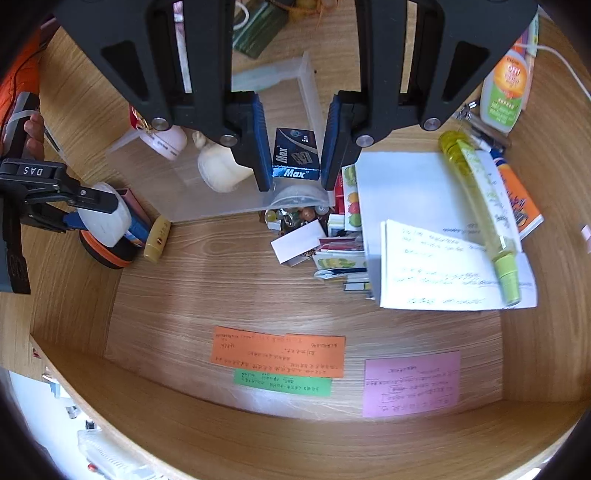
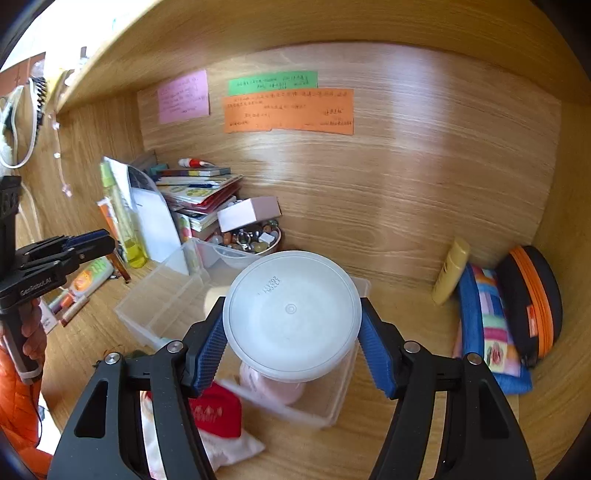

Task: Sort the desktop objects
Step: 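Carry the Max box with the left gripper over the clear box while the right carries the white container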

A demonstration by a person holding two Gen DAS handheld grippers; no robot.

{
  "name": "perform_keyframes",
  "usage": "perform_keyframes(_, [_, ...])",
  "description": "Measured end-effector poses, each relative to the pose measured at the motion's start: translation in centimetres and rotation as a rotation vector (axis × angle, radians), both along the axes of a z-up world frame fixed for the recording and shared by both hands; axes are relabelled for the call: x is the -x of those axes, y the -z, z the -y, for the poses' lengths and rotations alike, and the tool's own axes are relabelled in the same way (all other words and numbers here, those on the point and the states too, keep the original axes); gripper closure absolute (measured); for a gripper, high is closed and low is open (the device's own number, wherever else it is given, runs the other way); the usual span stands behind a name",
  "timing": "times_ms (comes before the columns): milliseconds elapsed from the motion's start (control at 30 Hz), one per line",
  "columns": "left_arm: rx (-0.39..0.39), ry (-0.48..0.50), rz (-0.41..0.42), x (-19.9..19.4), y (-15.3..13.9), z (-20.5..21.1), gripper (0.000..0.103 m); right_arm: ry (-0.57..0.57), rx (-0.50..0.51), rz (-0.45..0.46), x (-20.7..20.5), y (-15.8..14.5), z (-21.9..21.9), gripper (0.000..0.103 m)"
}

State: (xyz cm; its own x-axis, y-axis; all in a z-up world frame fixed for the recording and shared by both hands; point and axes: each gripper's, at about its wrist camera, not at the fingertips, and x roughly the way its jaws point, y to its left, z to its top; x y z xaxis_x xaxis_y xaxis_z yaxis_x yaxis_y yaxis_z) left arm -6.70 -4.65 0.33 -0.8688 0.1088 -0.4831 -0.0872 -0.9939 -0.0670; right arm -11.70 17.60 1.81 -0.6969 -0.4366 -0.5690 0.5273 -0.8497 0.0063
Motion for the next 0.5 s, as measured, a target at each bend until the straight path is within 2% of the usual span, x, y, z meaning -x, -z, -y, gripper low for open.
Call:
perform_keyframes(200, [-0.005, 0.017, 0.045, 2.7, 1.0, -0.4, 0.077, 0.010, -0.036, 0.041, 2.6, 0.9, 1.8, 0.040])
perform_keyframes(333, [-0.035, 0.031, 0.092, 4.5, 2.2, -0.6, 0.077, 0.030, 0.002, 0.060, 3.5, 2.3, 2.2, 0.040])
perform_keyframes(500, [0.050, 0.013, 0.108, 5.2, 3.9, -1.9, 0.077, 0.038, -0.006, 0.112, 4.7, 4.0, 2.4, 0.040])
